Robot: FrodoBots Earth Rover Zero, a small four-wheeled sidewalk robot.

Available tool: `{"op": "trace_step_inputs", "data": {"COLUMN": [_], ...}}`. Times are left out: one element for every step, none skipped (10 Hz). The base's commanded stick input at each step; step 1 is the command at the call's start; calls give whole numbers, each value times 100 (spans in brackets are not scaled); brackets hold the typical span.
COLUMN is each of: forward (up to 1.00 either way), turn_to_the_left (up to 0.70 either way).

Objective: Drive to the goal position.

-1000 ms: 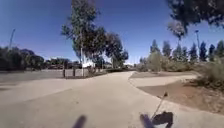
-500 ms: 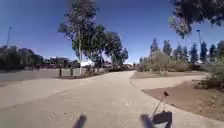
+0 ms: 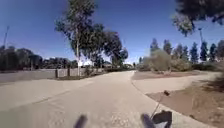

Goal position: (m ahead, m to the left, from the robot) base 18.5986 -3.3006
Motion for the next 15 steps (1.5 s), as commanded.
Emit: {"op": "trace_step_inputs", "data": {"forward": [100, 100, 100, 100, 100, 100, 100, 100, 100, 100, 100, 100, 100, 100, 100], "turn_to_the_left": [0, 0, 0, 0, 0, 0, 0, 0, 0, 0, 0, 0, 0, 0, 0]}}
